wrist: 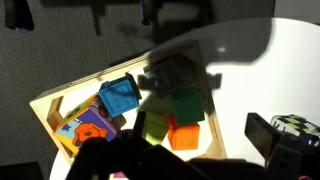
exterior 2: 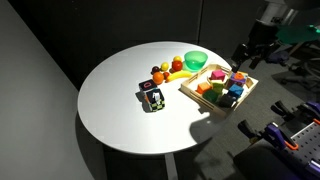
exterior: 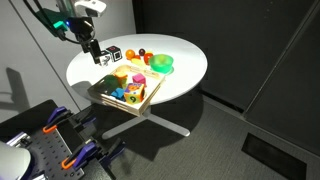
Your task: Put the block inside the box
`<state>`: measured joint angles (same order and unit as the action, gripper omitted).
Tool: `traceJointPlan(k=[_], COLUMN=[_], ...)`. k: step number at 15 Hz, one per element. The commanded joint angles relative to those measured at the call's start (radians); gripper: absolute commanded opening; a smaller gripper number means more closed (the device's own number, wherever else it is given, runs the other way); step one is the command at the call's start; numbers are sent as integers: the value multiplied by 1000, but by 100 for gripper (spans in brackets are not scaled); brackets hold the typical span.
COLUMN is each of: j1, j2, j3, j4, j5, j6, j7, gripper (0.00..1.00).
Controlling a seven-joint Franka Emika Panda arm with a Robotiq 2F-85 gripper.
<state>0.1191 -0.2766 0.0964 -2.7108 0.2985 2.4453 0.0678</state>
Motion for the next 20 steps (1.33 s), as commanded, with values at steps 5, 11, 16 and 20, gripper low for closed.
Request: traceJointPlan(k=[5,11,16,20], j1=[-34,-36,-32,-27], j2=[-140,-204,-263,-265], j3=[55,91,86,87], j4=[80,147,155,149], j5=[-198,-253,-239,-229], j6=[-304,-447,-447,-428], j7=[240,328,320,304], gripper=[100,100,100,100])
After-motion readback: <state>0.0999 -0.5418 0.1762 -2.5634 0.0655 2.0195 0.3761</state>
